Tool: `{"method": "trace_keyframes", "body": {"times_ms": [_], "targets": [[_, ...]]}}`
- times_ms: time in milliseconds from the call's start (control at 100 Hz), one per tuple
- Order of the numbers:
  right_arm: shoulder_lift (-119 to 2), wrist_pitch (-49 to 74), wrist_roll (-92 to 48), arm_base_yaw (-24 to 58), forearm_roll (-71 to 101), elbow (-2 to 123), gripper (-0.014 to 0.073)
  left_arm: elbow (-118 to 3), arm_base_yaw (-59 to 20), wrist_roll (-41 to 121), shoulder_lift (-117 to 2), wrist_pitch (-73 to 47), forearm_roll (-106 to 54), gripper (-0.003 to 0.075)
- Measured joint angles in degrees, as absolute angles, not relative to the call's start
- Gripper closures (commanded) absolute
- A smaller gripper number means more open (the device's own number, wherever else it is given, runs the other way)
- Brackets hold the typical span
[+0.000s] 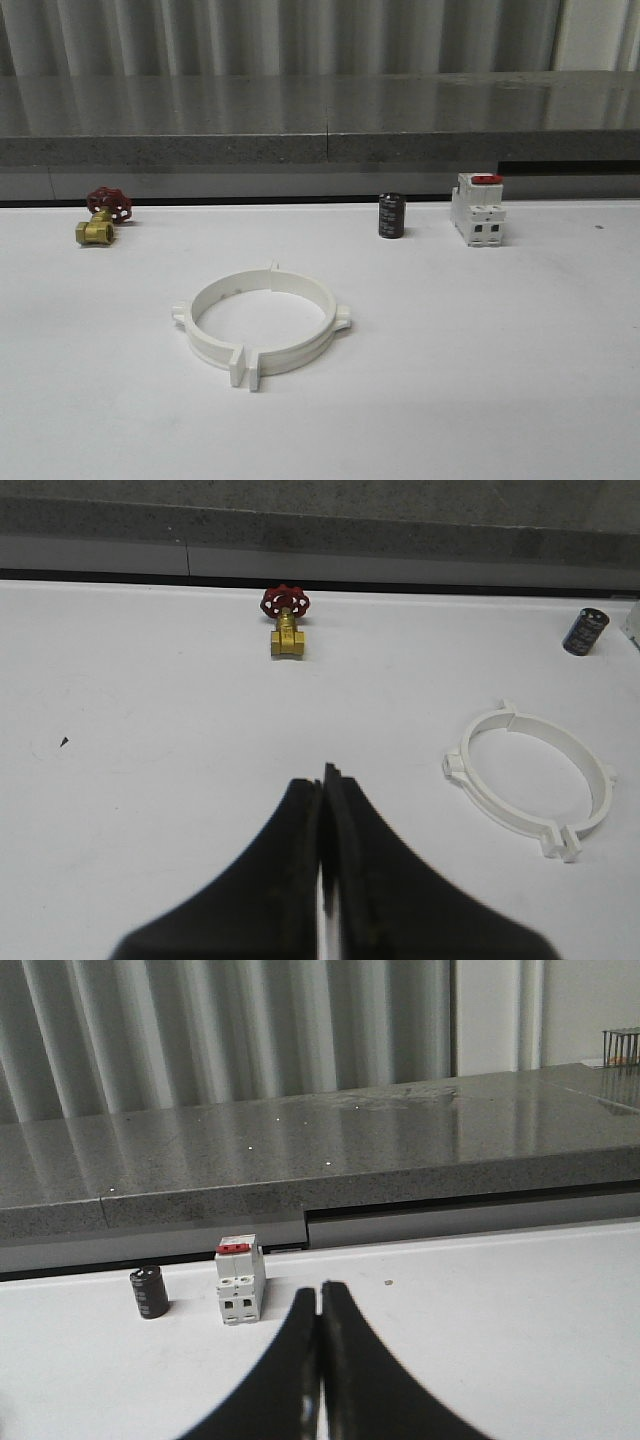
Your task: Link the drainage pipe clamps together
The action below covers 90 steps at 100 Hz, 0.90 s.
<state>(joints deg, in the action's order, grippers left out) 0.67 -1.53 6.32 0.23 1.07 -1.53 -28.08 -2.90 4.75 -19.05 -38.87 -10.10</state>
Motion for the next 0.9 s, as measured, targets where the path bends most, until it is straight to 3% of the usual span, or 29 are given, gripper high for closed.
{"method": "trace_keyframes", "body": {"times_ms": [900], "targets": [[0.67,-1.53,6.32,0.23,1.07,-1.53,0.0661,-28.04,-2.90,4.75,-19.05,-38.59,-8.41,0.0741]]}}
